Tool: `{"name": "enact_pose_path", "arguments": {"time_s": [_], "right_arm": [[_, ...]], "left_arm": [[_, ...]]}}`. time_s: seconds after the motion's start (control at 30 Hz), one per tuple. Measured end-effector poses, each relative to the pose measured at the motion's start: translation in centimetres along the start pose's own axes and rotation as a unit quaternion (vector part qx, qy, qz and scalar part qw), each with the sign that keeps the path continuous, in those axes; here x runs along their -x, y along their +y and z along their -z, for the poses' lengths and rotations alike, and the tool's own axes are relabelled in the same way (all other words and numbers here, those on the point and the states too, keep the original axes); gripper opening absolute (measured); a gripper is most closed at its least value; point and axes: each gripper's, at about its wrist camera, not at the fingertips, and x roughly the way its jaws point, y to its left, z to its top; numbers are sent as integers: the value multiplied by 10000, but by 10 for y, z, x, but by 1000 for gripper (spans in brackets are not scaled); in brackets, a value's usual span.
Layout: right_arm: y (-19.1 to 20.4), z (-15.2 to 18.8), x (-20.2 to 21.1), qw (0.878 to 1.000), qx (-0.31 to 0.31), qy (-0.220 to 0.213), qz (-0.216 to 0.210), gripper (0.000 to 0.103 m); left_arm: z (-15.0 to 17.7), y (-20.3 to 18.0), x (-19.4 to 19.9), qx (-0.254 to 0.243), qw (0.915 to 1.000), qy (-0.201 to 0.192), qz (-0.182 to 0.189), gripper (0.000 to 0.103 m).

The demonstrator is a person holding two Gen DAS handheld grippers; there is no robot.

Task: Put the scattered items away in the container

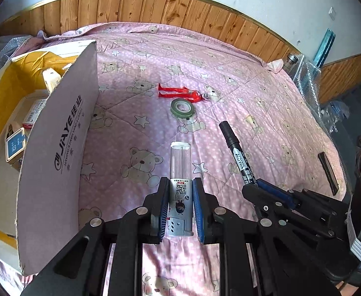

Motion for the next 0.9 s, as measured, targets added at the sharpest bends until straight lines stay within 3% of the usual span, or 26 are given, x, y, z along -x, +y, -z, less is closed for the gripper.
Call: {"name": "enact_pose_path", "arguments": {"time_s": [0.5, 0.9], "right_arm": [[44, 30, 20, 9995, 321, -23, 11, 14], [83, 37, 50, 9973, 607, -249, -337, 14]], "left_arm": [[23, 16, 56, 28, 9984, -510, -227, 20], [33, 34, 96, 198, 9957, -867, -249, 20]]}}
